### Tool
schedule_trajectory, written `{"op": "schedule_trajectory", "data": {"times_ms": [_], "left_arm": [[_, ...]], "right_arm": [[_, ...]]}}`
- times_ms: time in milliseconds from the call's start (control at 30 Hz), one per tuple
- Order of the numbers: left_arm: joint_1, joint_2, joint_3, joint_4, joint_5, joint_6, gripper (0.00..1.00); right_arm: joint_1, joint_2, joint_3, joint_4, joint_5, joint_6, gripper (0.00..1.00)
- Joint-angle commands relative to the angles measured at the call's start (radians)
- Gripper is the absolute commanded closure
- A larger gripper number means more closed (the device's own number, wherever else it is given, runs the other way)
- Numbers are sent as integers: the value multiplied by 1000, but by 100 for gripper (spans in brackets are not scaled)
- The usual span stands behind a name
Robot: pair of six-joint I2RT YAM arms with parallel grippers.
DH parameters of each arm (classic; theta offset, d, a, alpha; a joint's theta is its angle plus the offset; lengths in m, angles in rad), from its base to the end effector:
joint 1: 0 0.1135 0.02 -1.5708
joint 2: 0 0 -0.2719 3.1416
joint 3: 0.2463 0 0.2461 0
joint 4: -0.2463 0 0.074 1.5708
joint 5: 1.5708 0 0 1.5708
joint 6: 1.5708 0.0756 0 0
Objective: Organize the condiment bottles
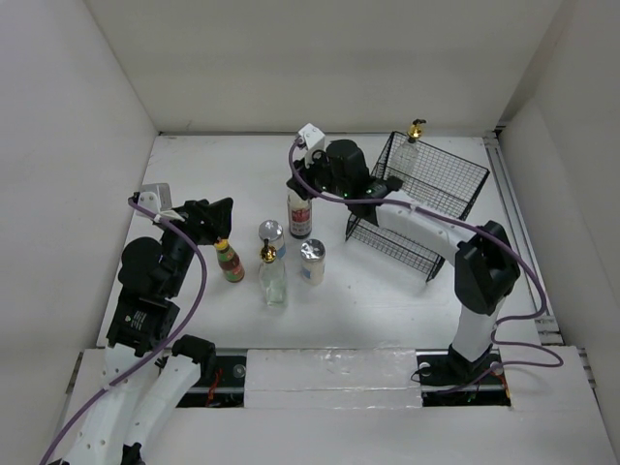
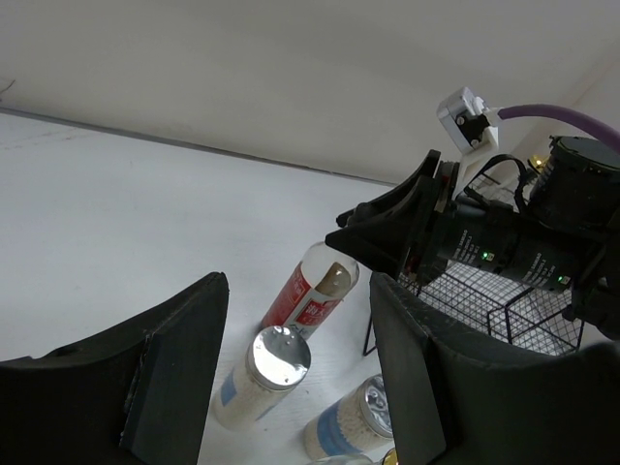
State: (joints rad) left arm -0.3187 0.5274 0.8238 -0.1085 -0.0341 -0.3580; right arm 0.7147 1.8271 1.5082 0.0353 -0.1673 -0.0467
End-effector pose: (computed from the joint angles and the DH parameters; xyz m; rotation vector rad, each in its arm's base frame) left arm 0.1363 -0.0423 0.4054 -0.0565 1.4030 -0.5403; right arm 0.3520 0.3221 0.3171 -0.8137 1.7127 0.6153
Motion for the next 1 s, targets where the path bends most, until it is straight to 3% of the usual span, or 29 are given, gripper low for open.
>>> {"op": "schedule_trajectory", "data": {"times_ms": [0,333,567,967], "left_arm": [[4,-7,-9,41,3,-2,44],[4,-7,-9,41,3,-2,44],[4,-7,-9,41,13,-2,44],[4,11,-9,50,13,-2,44]], "right_arm": [[5,-71,47,156,-24,62,86],[-75,-228,310,187,-74,160,86],[-198,-452,239,141,-15,171,82],[-463,-675,213,-54,52,183,82]]}}
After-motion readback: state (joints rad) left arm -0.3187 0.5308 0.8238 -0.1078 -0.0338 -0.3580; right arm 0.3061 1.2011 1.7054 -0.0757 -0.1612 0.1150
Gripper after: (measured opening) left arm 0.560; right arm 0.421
